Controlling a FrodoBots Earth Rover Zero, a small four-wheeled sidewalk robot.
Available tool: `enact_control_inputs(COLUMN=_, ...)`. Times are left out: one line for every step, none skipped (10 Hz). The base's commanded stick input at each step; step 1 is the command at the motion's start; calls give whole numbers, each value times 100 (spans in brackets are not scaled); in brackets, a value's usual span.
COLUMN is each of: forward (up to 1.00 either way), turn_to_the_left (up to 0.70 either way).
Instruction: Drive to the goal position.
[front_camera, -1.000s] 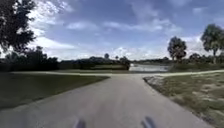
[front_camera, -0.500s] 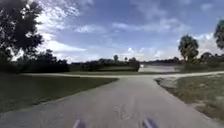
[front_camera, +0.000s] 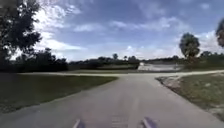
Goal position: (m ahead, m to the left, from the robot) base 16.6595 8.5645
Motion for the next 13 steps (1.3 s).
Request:
enact_control_inputs(forward=69, turn_to_the_left=3)
enact_control_inputs(forward=69, turn_to_the_left=6)
enact_control_inputs(forward=69, turn_to_the_left=14)
enact_control_inputs(forward=69, turn_to_the_left=34)
enact_control_inputs(forward=69, turn_to_the_left=34)
enact_control_inputs(forward=69, turn_to_the_left=34)
enact_control_inputs(forward=69, turn_to_the_left=26)
enact_control_inputs(forward=69, turn_to_the_left=3)
enact_control_inputs(forward=69, turn_to_the_left=3)
enact_control_inputs(forward=69, turn_to_the_left=3)
enact_control_inputs(forward=69, turn_to_the_left=3)
enact_control_inputs(forward=69, turn_to_the_left=3)
enact_control_inputs(forward=69, turn_to_the_left=3)
